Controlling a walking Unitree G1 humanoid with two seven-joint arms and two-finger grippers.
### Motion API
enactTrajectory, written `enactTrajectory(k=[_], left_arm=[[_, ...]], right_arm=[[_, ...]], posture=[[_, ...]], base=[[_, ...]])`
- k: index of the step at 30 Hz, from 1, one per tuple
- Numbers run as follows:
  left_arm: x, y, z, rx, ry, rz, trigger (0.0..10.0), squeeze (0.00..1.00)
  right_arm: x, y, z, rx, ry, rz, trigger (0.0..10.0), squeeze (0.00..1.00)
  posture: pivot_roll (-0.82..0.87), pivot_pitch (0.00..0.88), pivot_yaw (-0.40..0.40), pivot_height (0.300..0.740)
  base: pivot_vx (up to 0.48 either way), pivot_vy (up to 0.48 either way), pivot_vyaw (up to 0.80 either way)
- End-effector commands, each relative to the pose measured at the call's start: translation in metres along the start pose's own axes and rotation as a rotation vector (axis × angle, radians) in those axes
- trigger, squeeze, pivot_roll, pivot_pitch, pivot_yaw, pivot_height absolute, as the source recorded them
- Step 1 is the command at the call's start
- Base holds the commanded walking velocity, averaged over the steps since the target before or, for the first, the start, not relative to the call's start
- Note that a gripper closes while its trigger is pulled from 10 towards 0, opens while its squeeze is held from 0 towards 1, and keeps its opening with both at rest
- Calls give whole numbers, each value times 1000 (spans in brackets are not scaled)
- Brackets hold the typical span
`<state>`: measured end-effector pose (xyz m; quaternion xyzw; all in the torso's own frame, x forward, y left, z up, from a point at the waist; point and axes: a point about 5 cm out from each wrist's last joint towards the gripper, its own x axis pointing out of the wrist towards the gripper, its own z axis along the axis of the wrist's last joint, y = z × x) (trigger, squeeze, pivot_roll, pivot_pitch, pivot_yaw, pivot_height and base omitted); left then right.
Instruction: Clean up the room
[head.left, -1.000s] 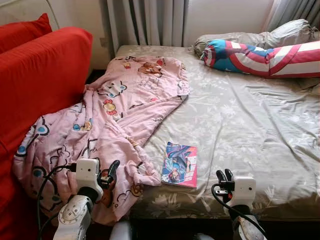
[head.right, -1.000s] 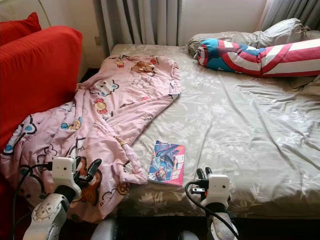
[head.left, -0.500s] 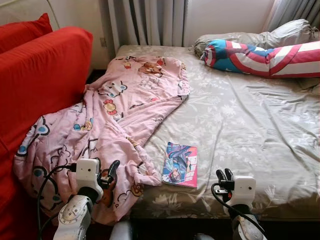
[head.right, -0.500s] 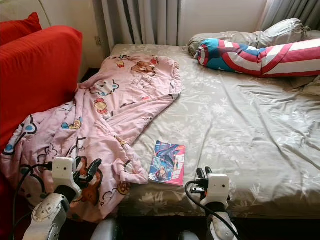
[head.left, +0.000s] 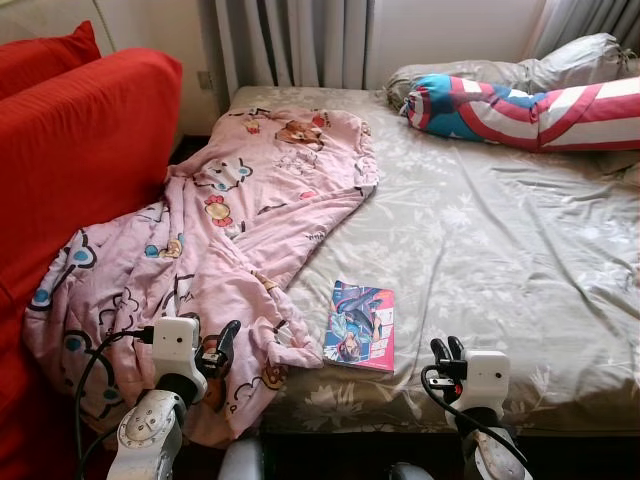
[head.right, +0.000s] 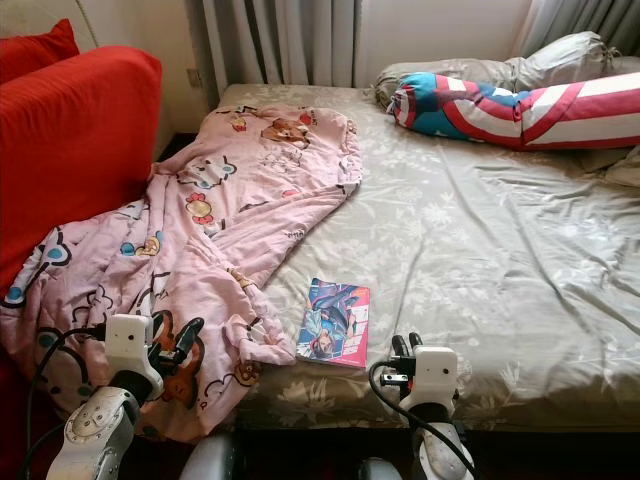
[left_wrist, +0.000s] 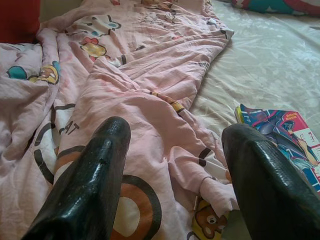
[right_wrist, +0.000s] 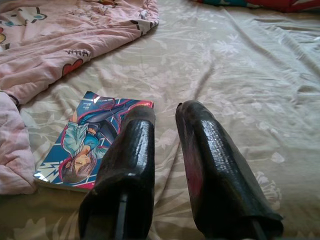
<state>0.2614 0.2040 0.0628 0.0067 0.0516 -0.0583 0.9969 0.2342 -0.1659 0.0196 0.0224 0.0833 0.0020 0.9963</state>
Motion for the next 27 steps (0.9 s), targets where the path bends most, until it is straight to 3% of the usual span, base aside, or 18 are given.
enactTrajectory(k=[1, 14, 19, 27], left_arm=[[1, -1, 3, 16, -7, -7, 10000, 0], [2, -2, 2, 22, 2, -11, 10000, 0], [2, -2, 2, 23, 1, -12, 10000, 0], [3, -3, 1, 26, 7, -14, 10000, 0]], right_arm=[[-1, -1, -2, 0, 8, -3, 10000, 0], [0, 1, -3, -3, 30, 0, 10000, 0], [1, 1, -2, -2, 14, 2, 10000, 0], [0, 1, -3, -6, 16, -6, 10000, 0]], posture=[[-92, 50, 3, 617], [-90, 50, 3, 617], [-90, 50, 3, 585], [-88, 51, 3, 585]], base=[[0, 0, 0], [0, 0, 0], [0, 0, 0], [0, 0, 0]])
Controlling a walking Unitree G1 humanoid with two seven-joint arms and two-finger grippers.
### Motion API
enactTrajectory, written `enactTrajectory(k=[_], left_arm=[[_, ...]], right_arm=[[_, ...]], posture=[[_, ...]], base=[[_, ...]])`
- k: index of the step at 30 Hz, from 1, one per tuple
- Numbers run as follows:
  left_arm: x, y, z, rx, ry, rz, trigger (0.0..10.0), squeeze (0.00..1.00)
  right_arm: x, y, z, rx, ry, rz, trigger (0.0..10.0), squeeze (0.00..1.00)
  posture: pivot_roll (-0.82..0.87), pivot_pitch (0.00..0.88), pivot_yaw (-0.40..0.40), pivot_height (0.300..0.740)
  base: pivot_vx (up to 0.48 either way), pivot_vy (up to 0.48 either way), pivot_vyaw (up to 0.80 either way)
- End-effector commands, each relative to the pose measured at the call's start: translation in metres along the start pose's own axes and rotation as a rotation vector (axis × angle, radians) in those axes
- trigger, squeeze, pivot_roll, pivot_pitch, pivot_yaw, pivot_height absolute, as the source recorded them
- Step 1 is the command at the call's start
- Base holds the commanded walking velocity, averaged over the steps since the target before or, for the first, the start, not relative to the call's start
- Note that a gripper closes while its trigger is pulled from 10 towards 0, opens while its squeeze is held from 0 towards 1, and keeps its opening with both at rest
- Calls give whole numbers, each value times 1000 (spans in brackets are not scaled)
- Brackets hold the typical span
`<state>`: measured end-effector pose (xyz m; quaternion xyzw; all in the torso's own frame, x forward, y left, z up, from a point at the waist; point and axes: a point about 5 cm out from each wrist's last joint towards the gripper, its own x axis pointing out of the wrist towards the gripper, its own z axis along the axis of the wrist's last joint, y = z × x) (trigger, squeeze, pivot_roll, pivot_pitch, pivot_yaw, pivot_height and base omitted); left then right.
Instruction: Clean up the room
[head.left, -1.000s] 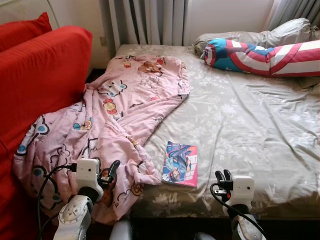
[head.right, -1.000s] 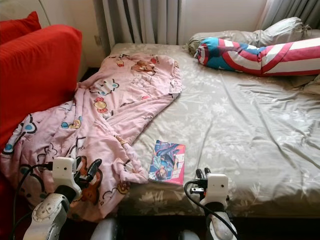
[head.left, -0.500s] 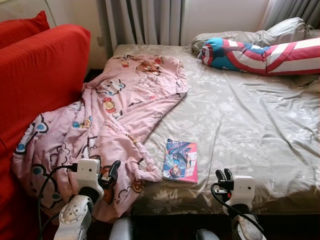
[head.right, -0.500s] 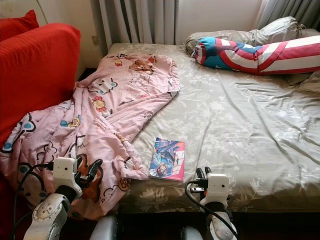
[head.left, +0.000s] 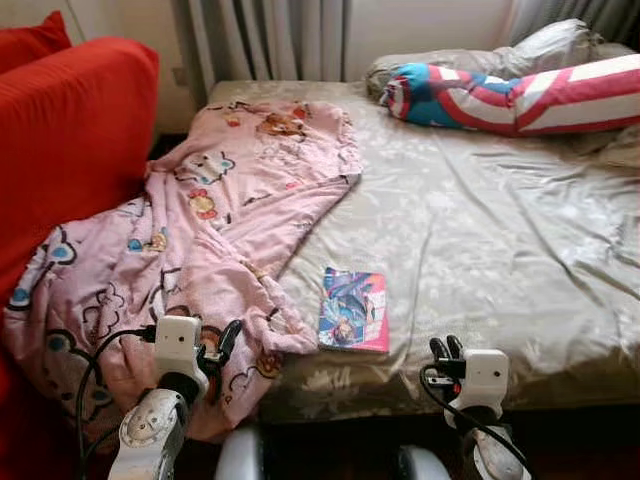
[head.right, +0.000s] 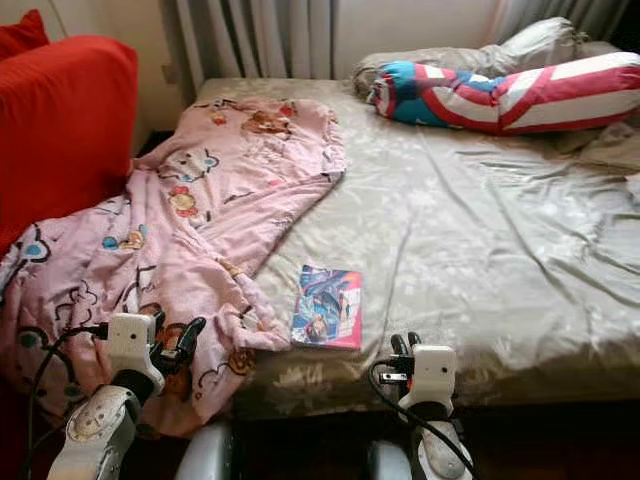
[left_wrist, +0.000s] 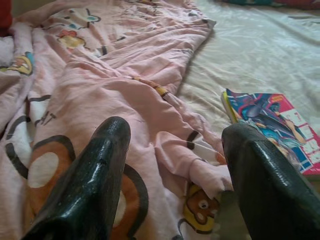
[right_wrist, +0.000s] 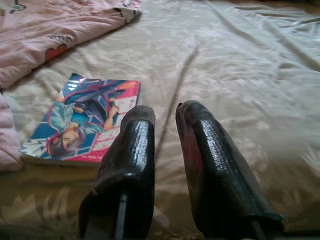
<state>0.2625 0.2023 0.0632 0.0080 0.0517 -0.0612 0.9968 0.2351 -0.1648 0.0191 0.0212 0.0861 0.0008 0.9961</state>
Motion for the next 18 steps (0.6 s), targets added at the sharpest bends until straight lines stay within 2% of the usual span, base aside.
enactTrajectory(k=[1, 10, 18], left_arm=[[2, -1, 1, 26, 8, -10, 10000, 0], [2, -2, 0, 28, 18, -20, 10000, 0], [3, -4, -1, 26, 23, -28, 10000, 0]], right_arm=[[-1, 0, -3, -3, 10, -1, 10000, 0], [-1, 2, 1, -27, -15, 16, 10000, 0], [-2, 4, 2, -26, -25, 36, 10000, 0]], posture=[[-88, 51, 3, 585], [-90, 50, 4, 585], [-88, 48, 4, 585]], base=[[0, 0, 0], [0, 0, 0], [0, 0, 800]])
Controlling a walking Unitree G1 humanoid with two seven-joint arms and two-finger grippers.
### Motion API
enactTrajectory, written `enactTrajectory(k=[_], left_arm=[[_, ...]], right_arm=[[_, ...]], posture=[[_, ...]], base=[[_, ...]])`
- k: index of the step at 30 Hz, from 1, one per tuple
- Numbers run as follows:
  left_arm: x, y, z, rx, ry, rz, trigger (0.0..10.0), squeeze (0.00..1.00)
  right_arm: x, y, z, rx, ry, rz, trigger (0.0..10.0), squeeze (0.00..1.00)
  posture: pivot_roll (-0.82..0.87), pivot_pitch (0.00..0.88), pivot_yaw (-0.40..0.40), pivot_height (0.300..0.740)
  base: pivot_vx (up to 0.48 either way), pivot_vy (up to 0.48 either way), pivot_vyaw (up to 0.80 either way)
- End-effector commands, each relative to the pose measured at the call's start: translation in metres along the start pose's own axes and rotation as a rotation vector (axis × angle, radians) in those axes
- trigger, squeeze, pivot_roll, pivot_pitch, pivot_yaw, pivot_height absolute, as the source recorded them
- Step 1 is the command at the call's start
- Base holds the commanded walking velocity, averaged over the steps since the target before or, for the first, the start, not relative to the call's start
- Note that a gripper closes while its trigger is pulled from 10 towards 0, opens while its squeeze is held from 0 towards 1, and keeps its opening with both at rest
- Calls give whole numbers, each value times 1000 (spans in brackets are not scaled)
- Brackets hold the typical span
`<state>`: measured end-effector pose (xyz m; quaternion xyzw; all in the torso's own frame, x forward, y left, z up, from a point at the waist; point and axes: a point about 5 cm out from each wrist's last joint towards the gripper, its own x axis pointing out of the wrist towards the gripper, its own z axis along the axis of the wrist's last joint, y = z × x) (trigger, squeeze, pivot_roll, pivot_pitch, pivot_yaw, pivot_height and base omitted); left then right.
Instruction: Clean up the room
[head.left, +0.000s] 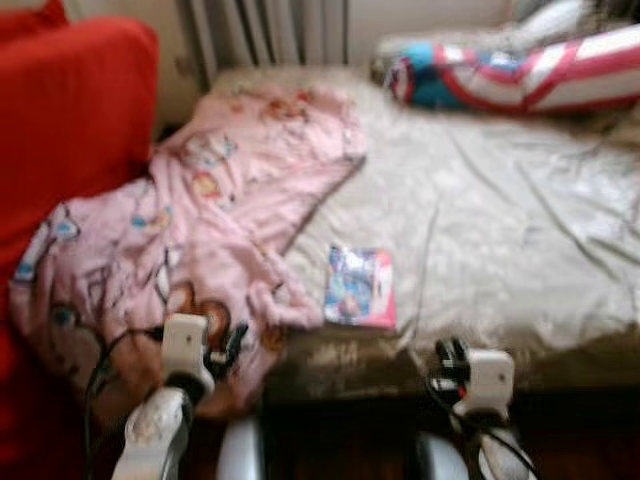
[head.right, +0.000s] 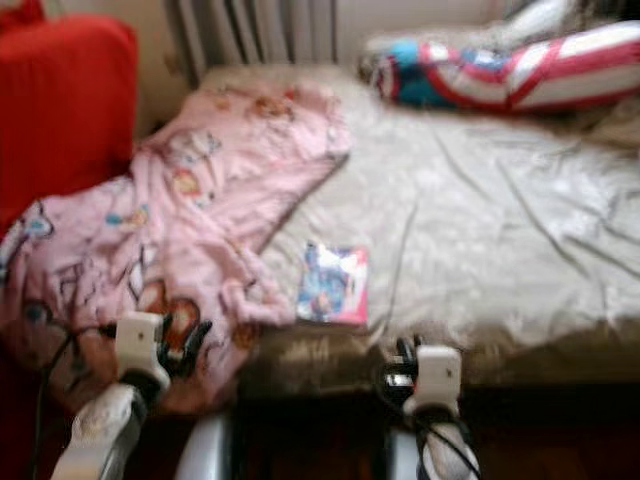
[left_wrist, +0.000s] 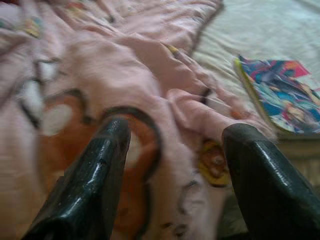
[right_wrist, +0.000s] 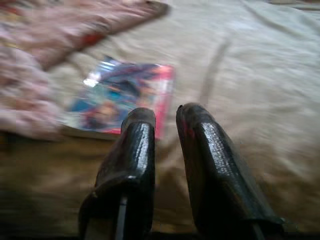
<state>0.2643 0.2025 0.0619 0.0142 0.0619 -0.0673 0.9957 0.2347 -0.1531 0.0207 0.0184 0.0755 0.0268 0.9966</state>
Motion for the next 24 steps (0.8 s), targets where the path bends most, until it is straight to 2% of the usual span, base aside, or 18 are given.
enactTrajectory(k=[1, 4, 18, 24], left_arm=[[1, -4, 1, 16, 1, -17, 10000, 0], [2, -5, 1, 16, 1, -19, 10000, 0], [2, -6, 1, 18, 0, -27, 10000, 0], [2, -6, 1, 19, 1, -26, 10000, 0]], right_arm=[[-2, -7, 1, -15, -3, -14, 10000, 0], [-2, -6, 1, -14, -1, -9, 10000, 0], [-2, -6, 0, 2, 5, -13, 10000, 0], [-1, -5, 1, -13, 0, -5, 10000, 0]], posture=[[-88, 48, 4, 585], [-88, 48, 4, 585], [-88, 50, 5, 585], [-88, 50, 5, 585]], base=[[0, 0, 800], [0, 0, 531], [0, 0, 0], [289, 0, 0]])
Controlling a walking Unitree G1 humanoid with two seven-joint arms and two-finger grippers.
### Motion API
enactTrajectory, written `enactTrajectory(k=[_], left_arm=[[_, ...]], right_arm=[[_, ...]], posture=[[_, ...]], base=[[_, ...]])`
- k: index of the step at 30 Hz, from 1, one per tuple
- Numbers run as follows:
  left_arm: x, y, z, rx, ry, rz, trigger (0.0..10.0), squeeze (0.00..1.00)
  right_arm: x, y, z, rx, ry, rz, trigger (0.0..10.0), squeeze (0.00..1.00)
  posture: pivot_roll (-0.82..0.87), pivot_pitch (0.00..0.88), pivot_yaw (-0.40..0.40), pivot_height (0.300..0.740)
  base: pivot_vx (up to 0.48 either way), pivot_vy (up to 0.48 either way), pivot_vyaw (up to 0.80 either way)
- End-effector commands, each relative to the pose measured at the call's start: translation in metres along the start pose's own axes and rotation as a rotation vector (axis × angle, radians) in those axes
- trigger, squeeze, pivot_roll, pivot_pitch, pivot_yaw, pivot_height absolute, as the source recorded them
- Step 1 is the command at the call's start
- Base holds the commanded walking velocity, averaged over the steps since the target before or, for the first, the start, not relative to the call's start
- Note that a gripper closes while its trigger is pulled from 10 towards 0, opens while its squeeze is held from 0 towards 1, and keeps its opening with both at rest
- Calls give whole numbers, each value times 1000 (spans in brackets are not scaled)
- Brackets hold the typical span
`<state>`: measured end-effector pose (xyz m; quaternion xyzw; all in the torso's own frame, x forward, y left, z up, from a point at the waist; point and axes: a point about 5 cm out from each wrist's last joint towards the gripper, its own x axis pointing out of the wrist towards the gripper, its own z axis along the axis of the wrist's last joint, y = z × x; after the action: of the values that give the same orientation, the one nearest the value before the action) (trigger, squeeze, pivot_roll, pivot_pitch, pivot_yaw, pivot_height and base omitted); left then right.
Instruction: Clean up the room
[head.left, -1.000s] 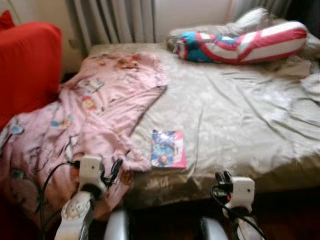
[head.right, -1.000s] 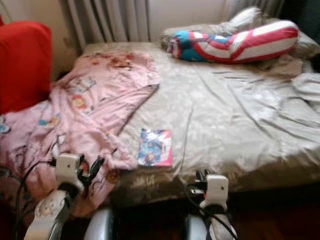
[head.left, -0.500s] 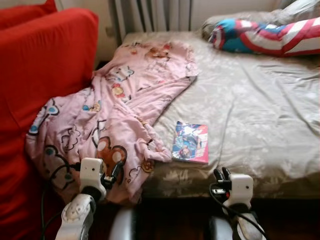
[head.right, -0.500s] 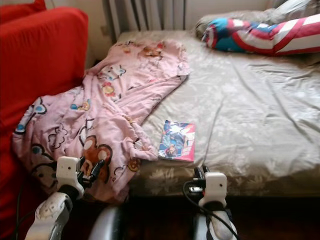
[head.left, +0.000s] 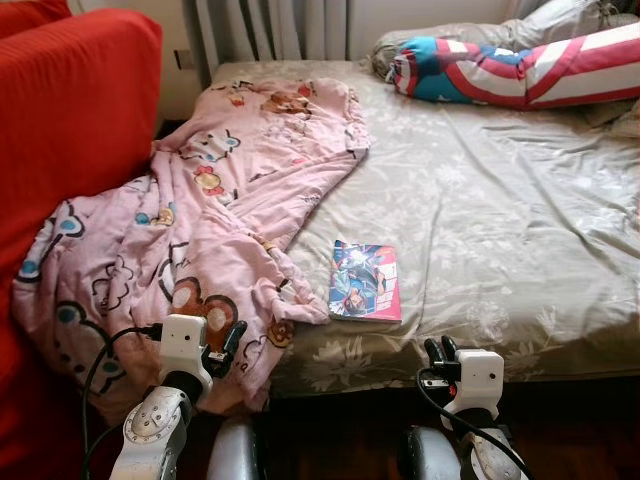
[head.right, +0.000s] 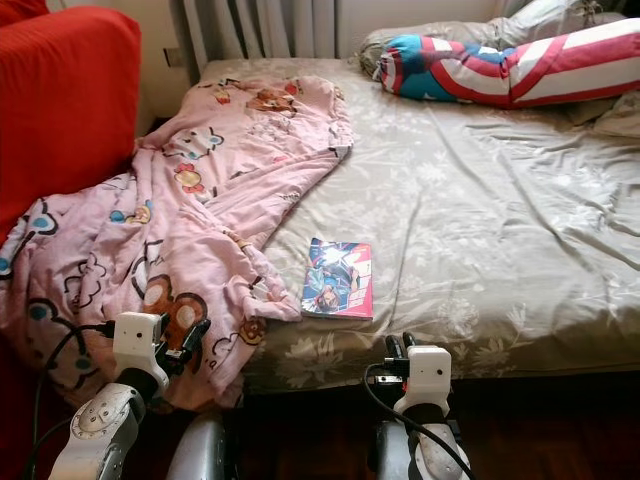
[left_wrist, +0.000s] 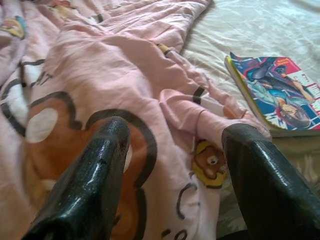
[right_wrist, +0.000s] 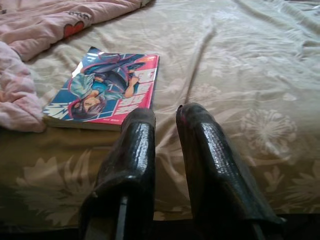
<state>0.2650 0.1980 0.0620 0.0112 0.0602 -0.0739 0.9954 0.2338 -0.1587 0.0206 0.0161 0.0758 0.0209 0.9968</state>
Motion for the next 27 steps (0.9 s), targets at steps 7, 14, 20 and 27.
enactTrajectory(k=[7, 14, 20, 27], left_arm=[[1, -1, 1, 26, 6, -15, 10000, 0], [2, -1, 1, 27, 6, -17, 10000, 0], [2, -1, 1, 28, 2, -16, 10000, 0], [4, -2, 4, 26, -13, -23, 10000, 0]], right_arm=[[1, 1, -2, 3, 3, 11, 10000, 0], [2, 1, -2, 7, 8, 12, 10000, 0], [3, 2, -3, 13, 18, 18, 10000, 0], [15, -4, -3, 46, 47, -19, 10000, 0]], posture=[[-87, 50, 5, 585], [-87, 50, 6, 585], [-87, 50, 7, 585], [-87, 52, 8, 585]], base=[[309, 0, 525], [316, 0, 0], [302, 0, 0], [34, 0, 0]])
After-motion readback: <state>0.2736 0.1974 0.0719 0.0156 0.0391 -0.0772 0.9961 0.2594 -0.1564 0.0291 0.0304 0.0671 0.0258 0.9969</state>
